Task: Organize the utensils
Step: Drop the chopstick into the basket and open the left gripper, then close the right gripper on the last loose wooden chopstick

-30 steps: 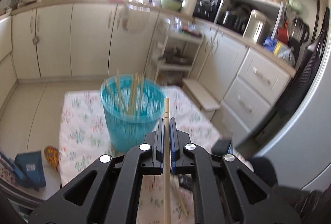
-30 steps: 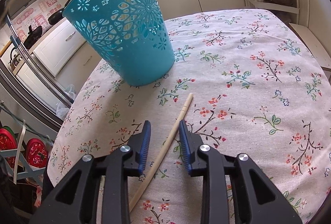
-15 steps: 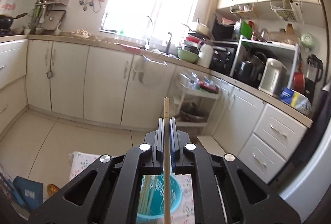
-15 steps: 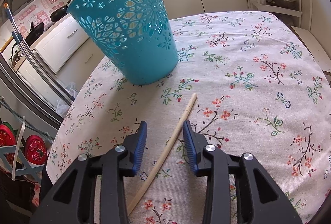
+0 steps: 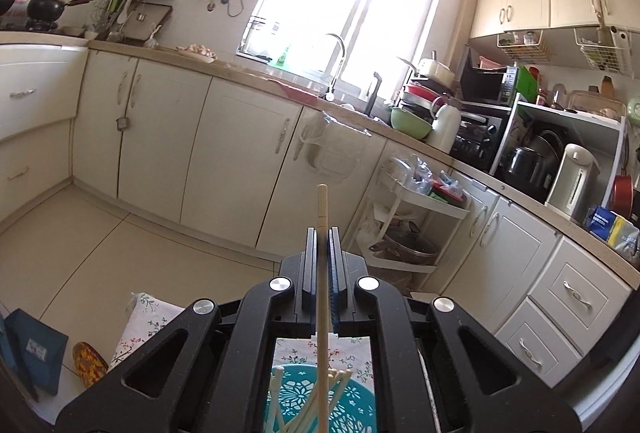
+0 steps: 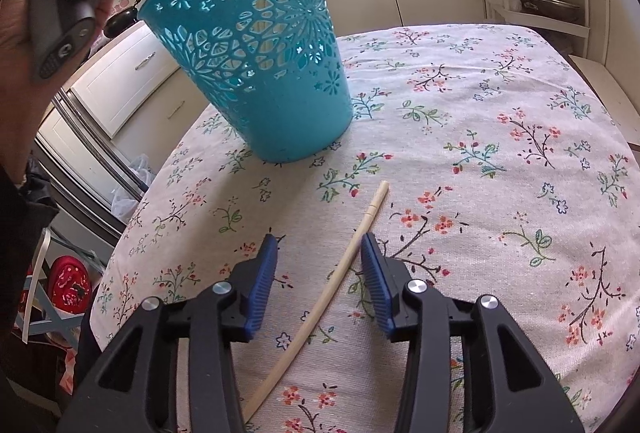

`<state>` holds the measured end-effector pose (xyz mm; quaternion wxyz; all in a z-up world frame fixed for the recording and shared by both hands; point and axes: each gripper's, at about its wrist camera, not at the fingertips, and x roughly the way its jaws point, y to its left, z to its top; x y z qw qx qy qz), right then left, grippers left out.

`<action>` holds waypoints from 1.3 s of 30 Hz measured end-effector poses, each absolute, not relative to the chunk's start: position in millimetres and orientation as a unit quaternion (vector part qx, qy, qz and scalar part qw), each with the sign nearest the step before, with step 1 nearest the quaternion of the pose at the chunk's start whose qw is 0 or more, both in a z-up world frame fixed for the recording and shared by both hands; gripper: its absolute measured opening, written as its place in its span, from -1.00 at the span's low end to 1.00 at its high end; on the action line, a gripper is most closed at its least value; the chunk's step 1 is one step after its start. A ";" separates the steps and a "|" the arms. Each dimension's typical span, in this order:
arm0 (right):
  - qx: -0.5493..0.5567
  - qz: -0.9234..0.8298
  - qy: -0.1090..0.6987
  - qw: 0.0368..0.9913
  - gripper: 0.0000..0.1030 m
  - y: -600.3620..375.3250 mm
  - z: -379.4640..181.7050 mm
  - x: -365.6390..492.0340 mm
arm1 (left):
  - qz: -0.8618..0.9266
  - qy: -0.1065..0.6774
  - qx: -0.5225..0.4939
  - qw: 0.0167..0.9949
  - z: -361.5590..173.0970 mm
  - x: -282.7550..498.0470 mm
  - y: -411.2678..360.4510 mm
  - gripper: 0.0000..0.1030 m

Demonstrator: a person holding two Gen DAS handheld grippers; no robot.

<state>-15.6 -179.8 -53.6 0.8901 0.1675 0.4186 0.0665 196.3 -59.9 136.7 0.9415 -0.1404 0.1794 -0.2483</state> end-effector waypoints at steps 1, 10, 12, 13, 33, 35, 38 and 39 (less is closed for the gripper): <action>0.168 0.067 0.419 0.890 -0.15 -179.7 -53.6 -15.5 | -0.246 0.180 -0.142 0.942 134.2 197.6 -59.9 -0.91; 0.169 0.071 0.418 0.890 -0.12 -180.5 -53.4 -15.3 | -0.251 0.196 -0.114 0.941 120.2 193.2 -71.0 -0.91; 0.169 0.071 0.418 0.890 -0.12 -180.5 -53.5 -15.3 | -0.257 0.208 -0.092 0.939 116.3 188.5 -75.6 -0.90; 0.169 0.071 0.418 0.890 -0.12 -180.5 -53.5 -15.3 | -0.262 0.215 -0.076 0.938 112.8 183.6 -78.5 -0.90; 0.124 -0.005 0.429 0.894 -0.12 -172.6 -50.7 -9.0 | -0.116 0.298 0.049 0.946 8.1 77.0 8.0 0.64; 0.094 -0.018 0.436 0.895 -0.21 -164.4 -50.5 -5.2 | -0.116 0.322 0.059 0.938 -8.4 79.4 2.1 0.65; 0.052 0.001 0.448 0.892 -0.66 -157.7 -50.0 -2.0 | -0.122 0.343 0.060 0.929 -24.4 84.4 -4.4 0.65; 0.043 0.014 0.455 0.889 -0.72 -157.9 -49.0 -1.8 | -0.125 0.349 0.059 0.927 -29.0 86.0 -5.1 0.66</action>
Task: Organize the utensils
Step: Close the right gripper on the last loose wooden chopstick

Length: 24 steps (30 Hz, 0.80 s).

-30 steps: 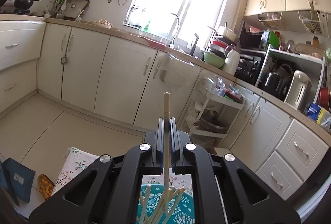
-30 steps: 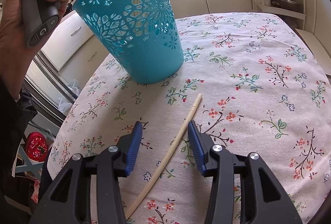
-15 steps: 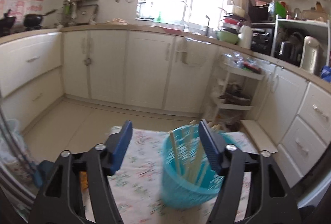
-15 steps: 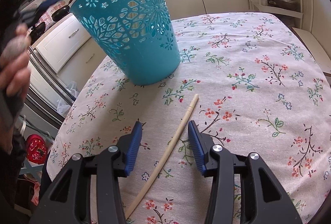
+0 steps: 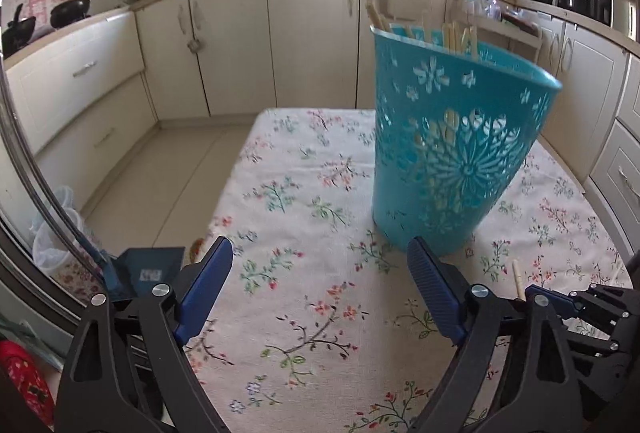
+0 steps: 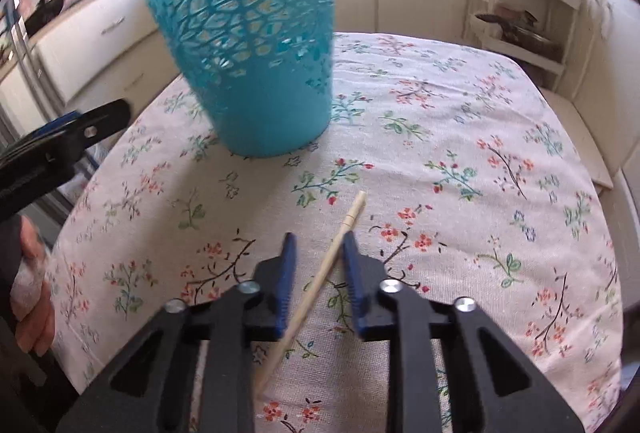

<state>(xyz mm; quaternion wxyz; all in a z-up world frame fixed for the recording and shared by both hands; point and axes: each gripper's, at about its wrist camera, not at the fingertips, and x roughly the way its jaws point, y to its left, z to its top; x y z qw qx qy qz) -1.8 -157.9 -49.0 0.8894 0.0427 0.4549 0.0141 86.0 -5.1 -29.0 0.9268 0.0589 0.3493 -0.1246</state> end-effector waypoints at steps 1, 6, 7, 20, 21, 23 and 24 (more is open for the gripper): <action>0.042 0.031 0.462 0.885 -0.75 -160.1 -48.3 -2.1 | -0.126 0.353 0.058 0.926 -32.4 87.5 -5.1 0.67; 0.042 0.043 0.483 0.874 -0.62 -172.7 -46.9 -6.7 | -0.126 0.365 0.055 0.921 -47.1 88.6 -9.7 0.74; 0.055 0.044 0.480 0.874 -0.54 -175.0 -47.5 -7.6 | -0.125 0.377 0.057 0.916 -52.3 89.9 -11.4 0.75; 0.017 0.070 0.493 0.867 -0.79 -152.0 -45.6 -10.0 | -0.112 0.400 0.055 0.908 -59.1 95.3 -15.2 0.81; 0.016 0.065 0.492 0.868 -0.79 -151.7 -46.0 -11.5 | -0.111 0.402 0.055 0.907 -59.8 95.9 -15.3 0.81; 0.011 0.062 0.486 0.872 -0.81 -147.6 -46.8 -14.3 | -0.111 0.403 0.057 0.906 -60.4 96.8 -15.9 0.81; 0.019 0.066 0.484 0.872 -0.84 -148.3 -47.1 -15.2 | -0.112 0.404 0.057 0.906 -60.8 97.0 -16.1 0.81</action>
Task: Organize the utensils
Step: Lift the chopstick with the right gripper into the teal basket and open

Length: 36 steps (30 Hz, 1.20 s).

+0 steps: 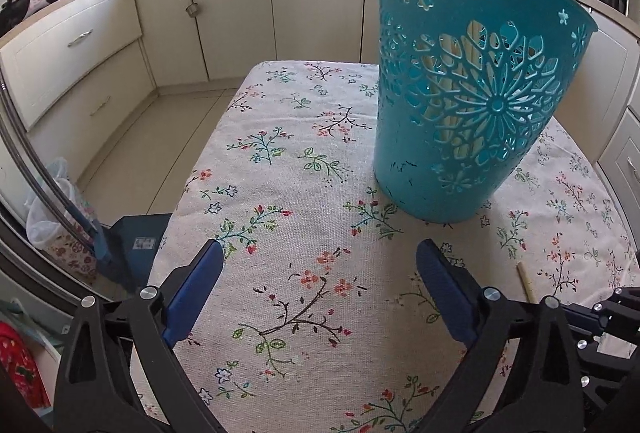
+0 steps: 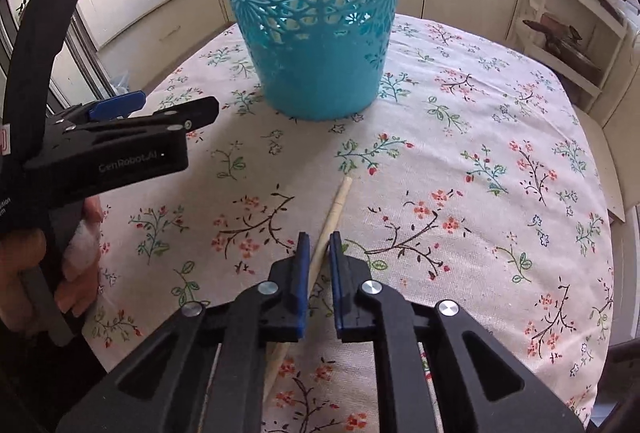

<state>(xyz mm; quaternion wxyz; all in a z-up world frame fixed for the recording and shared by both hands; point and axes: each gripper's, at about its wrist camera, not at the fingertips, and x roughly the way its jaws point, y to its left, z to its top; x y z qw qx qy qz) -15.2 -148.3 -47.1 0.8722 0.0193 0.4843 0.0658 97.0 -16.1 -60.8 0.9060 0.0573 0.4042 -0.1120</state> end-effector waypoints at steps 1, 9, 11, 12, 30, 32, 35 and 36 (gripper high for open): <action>0.043 0.069 0.485 0.870 -0.88 -152.9 -47.9 -15.3 | -0.112 0.405 0.057 0.906 -61.2 97.6 -15.6 0.81; 0.231 0.119 0.421 0.869 -0.88 -192.9 -18.4 -36.5 | -0.119 0.414 0.051 0.901 -63.8 100.6 -14.5 0.83; 0.263 0.130 0.387 0.874 -0.88 -203.4 -0.6 -41.4 | -0.119 0.415 0.054 0.900 -64.4 100.7 -15.5 0.83; 0.278 0.136 0.367 0.877 -0.88 -208.5 10.9 -42.5 | -0.119 0.415 0.054 0.900 -64.5 100.5 -15.8 0.83; 0.180 0.005 0.090 0.980 -0.88 -181.8 151.4 84.3 | -0.120 0.412 0.043 0.902 -61.6 99.2 -11.2 0.83; 0.173 -0.007 0.115 0.978 -0.88 -182.6 136.2 99.1 | -0.122 0.411 0.041 0.902 -61.5 99.2 -10.8 0.83; 0.162 -0.009 0.146 0.976 -0.88 -180.7 118.0 107.5 | -0.125 0.410 0.039 0.903 -61.3 99.0 -9.6 0.83; 0.158 -0.008 0.150 0.976 -0.88 -179.6 115.4 107.6 | -0.125 0.410 0.039 0.903 -61.3 99.3 -10.0 0.83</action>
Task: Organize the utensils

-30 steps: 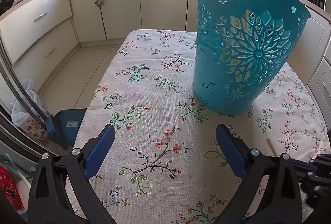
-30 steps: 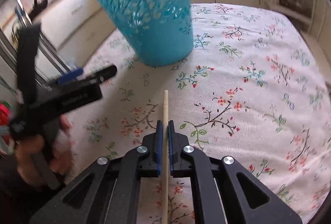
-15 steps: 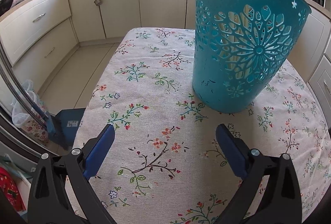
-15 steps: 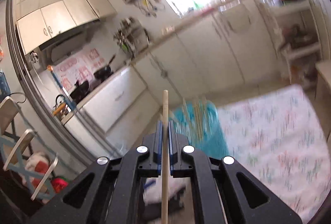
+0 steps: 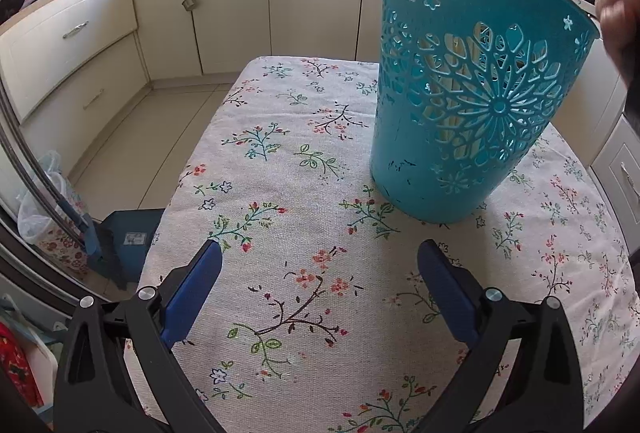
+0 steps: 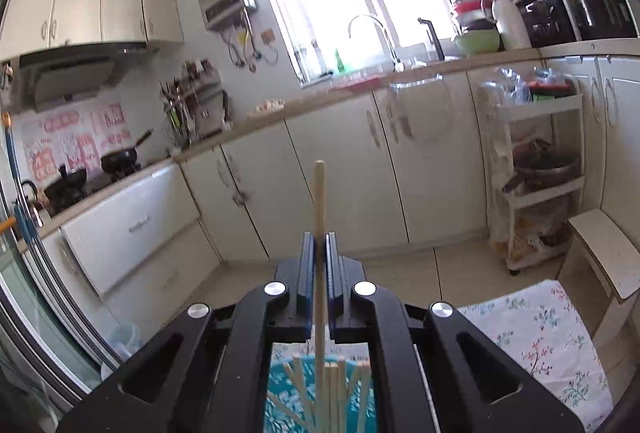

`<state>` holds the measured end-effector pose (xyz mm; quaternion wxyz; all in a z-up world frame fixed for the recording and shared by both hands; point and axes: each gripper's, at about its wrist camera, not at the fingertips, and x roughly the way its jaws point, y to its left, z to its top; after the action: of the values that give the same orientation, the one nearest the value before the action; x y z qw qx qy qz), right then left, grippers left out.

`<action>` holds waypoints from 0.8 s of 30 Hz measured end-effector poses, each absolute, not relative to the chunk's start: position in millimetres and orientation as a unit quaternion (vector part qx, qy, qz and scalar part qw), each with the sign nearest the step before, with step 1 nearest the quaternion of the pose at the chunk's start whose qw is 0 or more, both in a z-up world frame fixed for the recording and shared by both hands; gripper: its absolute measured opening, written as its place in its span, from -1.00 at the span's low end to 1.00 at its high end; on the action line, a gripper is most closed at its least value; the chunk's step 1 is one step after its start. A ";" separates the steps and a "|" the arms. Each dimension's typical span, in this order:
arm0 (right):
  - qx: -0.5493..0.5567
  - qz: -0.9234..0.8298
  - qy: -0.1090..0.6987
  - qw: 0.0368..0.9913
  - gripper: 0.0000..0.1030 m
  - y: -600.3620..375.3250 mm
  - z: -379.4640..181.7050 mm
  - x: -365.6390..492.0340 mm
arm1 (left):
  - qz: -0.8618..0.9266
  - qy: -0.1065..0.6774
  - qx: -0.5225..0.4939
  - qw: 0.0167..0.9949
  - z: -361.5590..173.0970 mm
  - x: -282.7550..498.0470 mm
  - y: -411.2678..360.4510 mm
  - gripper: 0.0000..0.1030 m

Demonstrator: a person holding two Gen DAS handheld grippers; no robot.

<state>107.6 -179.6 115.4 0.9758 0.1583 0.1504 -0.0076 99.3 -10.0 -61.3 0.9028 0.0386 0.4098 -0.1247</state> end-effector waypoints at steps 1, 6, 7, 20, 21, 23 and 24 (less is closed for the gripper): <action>0.155 -0.006 0.157 0.975 -0.88 -179.7 111.2 105.5 | -0.125 0.409 0.038 0.903 -61.2 99.4 -9.8 0.83; 0.139 0.017 0.202 0.969 -0.88 -176.3 95.2 96.9 | -0.123 0.409 0.036 0.903 -61.6 99.7 -9.3 0.83; 0.136 0.019 0.208 0.968 -0.86 -175.0 93.5 96.4 | -0.122 0.409 0.035 0.903 -61.8 100.0 -8.6 0.83; 0.151 -0.022 0.289 0.945 0.25 -202.2 78.0 -16.9 | -0.108 0.396 0.047 0.911 -48.2 89.3 -2.1 0.83; 0.152 -0.030 0.295 0.943 0.32 -203.9 77.6 -24.7 | -0.108 0.391 0.044 0.913 -42.0 84.2 0.1 0.83; 0.161 -0.044 0.311 0.936 0.52 -207.1 76.0 -40.3 | -0.112 0.377 0.039 0.919 -26.9 72.2 4.6 0.85; 0.165 -0.048 0.318 0.932 0.56 -206.9 75.6 -46.4 | -0.115 0.366 0.040 0.923 -16.6 63.6 6.7 0.85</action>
<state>-46.4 -206.9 75.6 0.9324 0.1648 0.3180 -0.0480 63.6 6.7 -16.6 0.9228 0.0404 0.3657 -0.1146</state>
